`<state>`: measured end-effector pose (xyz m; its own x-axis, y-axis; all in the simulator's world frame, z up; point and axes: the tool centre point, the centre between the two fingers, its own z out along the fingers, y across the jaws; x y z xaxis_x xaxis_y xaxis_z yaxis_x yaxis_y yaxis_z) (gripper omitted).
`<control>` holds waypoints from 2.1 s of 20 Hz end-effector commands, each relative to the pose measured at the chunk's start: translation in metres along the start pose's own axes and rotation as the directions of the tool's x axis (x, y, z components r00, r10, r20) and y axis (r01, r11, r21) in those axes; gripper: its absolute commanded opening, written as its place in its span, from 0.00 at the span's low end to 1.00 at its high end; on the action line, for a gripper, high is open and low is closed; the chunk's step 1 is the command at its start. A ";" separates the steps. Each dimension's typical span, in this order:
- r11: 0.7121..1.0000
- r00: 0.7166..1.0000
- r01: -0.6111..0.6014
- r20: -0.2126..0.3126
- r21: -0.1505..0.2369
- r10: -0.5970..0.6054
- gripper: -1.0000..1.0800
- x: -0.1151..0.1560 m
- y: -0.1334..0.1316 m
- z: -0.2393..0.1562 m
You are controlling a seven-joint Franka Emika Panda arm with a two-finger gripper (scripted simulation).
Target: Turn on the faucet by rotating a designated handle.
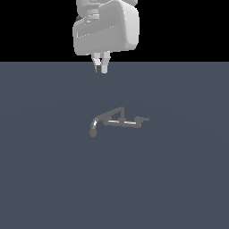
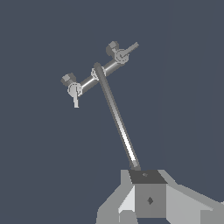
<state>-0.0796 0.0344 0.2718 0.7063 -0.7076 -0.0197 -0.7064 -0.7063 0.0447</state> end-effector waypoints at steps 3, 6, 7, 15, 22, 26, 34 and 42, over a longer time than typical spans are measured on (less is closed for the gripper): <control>0.993 0.993 -0.118 0.001 0.007 0.118 0.00 0.026 -0.012 0.025; 0.980 0.980 -0.197 0.002 0.011 0.197 0.00 0.044 -0.018 0.043; 0.975 0.975 -0.223 0.002 0.012 0.223 0.00 0.050 -0.020 0.048; 0.895 0.895 -0.446 0.005 0.021 0.446 0.00 0.108 -0.028 0.099; 0.771 0.771 -0.637 0.010 0.030 0.637 0.00 0.164 -0.024 0.146; 0.693 0.693 -0.720 0.014 0.035 0.720 0.00 0.191 -0.016 0.170; 0.571 0.572 -0.820 0.023 0.040 0.820 0.00 0.227 -0.002 0.201; 0.535 0.536 -0.844 0.027 0.041 0.844 0.00 0.237 0.003 0.209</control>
<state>0.0753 -0.1388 0.0584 -0.2168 -0.9762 0.0007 -0.9762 0.2168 0.0004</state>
